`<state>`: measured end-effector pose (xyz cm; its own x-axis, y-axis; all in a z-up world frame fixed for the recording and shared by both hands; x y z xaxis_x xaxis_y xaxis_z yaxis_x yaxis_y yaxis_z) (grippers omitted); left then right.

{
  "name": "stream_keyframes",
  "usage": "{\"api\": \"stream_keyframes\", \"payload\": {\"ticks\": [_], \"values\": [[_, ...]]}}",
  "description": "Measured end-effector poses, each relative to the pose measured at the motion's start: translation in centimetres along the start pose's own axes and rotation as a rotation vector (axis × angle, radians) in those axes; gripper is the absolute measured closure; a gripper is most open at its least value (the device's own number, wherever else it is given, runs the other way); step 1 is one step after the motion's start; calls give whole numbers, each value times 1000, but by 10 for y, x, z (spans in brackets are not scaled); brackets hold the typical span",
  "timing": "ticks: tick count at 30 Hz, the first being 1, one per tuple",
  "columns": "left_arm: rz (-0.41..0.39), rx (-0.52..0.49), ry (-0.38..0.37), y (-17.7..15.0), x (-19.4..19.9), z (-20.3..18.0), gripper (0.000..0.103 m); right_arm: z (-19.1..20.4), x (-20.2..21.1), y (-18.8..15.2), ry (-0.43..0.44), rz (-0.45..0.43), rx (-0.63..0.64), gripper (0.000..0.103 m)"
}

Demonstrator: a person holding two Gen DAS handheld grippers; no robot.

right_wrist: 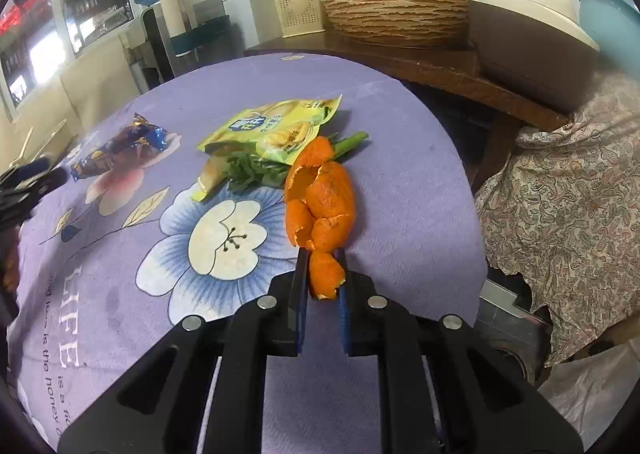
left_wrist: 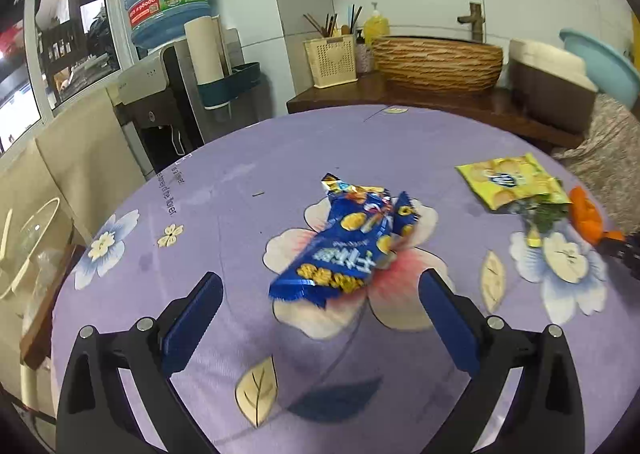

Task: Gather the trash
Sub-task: 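Grasp the orange peel with the right gripper while the left grasps the blue snack wrapper, then carry the peel and wrapper over the bin and release both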

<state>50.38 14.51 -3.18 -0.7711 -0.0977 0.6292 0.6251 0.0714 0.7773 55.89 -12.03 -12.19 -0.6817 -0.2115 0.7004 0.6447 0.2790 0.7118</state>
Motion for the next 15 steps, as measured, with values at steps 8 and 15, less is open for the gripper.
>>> {"api": "stream_keyframes", "payload": {"ticks": [8,15], "values": [[75,-74,29,-5,-30,-11,70,1,1,-3,17,-12,-14,90],[61,53,-48,-15,-9,-5,98,4,6,-6,14,-32,-11,90]]}}
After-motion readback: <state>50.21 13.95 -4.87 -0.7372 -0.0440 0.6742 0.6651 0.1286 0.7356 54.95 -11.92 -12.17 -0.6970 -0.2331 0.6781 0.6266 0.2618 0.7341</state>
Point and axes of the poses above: each gripper's, at about its wrist camera, not at the fingertips, and x roughly against the way its jaws point, z to its left, y to its top, the point moved 8 cm from there along -x, roughly the way its jaws point, and after that the axes turned 12 degrees about x, right-handed, at the moved point
